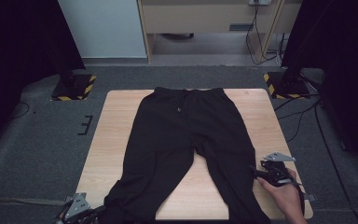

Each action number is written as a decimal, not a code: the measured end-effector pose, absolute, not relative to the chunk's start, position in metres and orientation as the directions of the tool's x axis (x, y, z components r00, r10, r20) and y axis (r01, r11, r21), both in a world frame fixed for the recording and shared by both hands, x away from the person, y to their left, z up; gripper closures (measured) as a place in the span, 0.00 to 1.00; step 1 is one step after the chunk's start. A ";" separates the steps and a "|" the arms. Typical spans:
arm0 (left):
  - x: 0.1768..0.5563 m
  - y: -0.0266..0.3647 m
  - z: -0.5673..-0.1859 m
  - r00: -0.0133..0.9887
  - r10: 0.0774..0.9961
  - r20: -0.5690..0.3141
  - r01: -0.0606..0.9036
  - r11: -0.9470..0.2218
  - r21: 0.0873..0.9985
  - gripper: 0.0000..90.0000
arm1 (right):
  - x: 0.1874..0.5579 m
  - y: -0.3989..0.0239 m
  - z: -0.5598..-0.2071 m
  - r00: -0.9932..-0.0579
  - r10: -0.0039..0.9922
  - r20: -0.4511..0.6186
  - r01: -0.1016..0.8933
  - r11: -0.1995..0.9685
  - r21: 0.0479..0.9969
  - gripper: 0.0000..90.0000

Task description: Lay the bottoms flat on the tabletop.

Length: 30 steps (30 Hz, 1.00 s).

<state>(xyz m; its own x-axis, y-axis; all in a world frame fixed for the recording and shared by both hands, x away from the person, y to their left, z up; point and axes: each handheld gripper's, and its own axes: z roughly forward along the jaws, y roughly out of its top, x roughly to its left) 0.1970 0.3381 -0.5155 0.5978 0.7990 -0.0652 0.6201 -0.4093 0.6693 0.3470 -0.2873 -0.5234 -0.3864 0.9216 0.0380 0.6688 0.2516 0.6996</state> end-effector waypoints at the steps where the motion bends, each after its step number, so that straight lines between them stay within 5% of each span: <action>1: 0.195 0.338 -0.515 0.598 0.799 -0.065 0.617 -0.408 0.672 0.99 | 0.347 -0.287 -0.525 -0.397 0.917 0.052 0.666 0.249 0.703 0.50; 4: 0.193 0.338 -0.510 0.584 0.810 -0.050 0.587 -0.380 0.715 0.90 | 0.348 -0.280 -0.527 -0.417 0.906 0.075 0.667 0.249 0.702 0.56; 8: 0.204 0.338 -0.503 0.571 0.820 -0.047 0.563 -0.349 0.749 0.71 | 0.346 -0.273 -0.525 -0.471 0.880 0.057 0.655 0.306 0.691 0.94; 10: 0.212 0.334 -0.500 0.569 0.821 -0.047 0.558 -0.343 0.756 0.65 | 0.347 -0.275 -0.525 -0.484 0.872 0.079 0.661 0.305 0.686 0.99; 20: 0.258 0.295 -0.487 0.586 0.810 -0.010 0.518 -0.365 0.773 0.57 | 0.369 -0.304 -0.474 -0.439 0.898 -0.008 0.647 0.322 0.691 0.98; 26: 0.284 0.273 -0.486 0.597 0.802 -0.009 0.496 -0.360 0.790 0.47 | 0.374 -0.285 -0.489 -0.414 0.910 -0.028 0.651 0.317 0.690 0.65; 30: 0.292 0.253 -0.486 0.614 0.789 -0.002 0.485 -0.374 0.791 0.47 | 0.352 -0.259 -0.482 -0.489 0.871 -0.042 0.576 0.358 0.735 0.64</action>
